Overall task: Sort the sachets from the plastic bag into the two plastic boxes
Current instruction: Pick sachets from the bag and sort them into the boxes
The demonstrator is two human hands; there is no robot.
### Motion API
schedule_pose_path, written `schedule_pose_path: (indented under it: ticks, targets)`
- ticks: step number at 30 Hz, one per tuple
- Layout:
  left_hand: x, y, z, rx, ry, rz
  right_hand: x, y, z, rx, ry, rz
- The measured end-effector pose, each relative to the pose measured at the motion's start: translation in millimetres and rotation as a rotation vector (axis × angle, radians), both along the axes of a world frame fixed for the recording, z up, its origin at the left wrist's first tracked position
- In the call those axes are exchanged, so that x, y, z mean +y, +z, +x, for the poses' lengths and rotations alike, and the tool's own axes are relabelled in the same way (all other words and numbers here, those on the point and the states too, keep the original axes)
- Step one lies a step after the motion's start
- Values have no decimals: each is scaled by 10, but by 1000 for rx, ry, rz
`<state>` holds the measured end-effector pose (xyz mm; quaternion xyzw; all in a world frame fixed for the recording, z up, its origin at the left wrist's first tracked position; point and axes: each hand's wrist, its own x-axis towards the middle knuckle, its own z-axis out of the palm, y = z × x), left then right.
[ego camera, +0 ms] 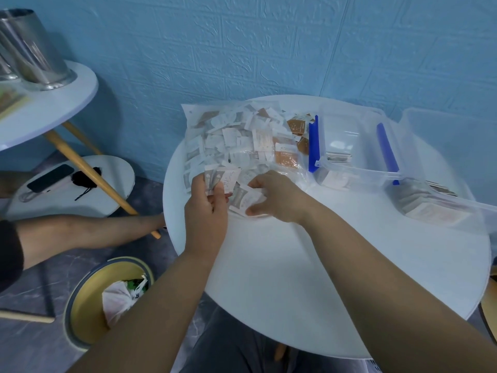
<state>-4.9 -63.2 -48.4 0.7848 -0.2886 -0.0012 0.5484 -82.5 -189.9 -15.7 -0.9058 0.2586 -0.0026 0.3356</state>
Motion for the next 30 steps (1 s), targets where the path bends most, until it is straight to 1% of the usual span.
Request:
schedule_pose_path:
  ticks: [3, 6, 10, 13, 16, 20, 23, 25, 27, 30]
  targets:
    - [-6, -7, -8, -21, -5, 1, 29, 37, -29, -40, 2, 98]
    - [-4, -8, -13, -24, -18, 3, 40, 41, -34, -60, 3, 132]
    - [0, -4, -9, -10, -63, -18, 43, 68, -97, -175, -70, 250]
    - [-14, -5, -13, -7, -120, -8, 38, 94, -215, -298, -83, 261]
    - [-83, 60, -119, 7, -219, -33, -7, 127, -426, -346, -90, 221]
    - [-307, 134, -407, 43, -294, -77, -76, 78, -786, -494, -216, 213]
    - [-486, 147, -656, 183, -378, -23, -110, -1, -1038, -586, -356, 177]
    - [-570, 103, -798, 244, -459, 35, -152, -87, -1194, -672, -469, 203]
    - [-611, 48, -898, 200, -508, 107, -159, -202, -1307, -719, -548, 222]
    - [-632, -1, -951, 112, -544, 205, -126, -348, -1373, -761, -593, 197]
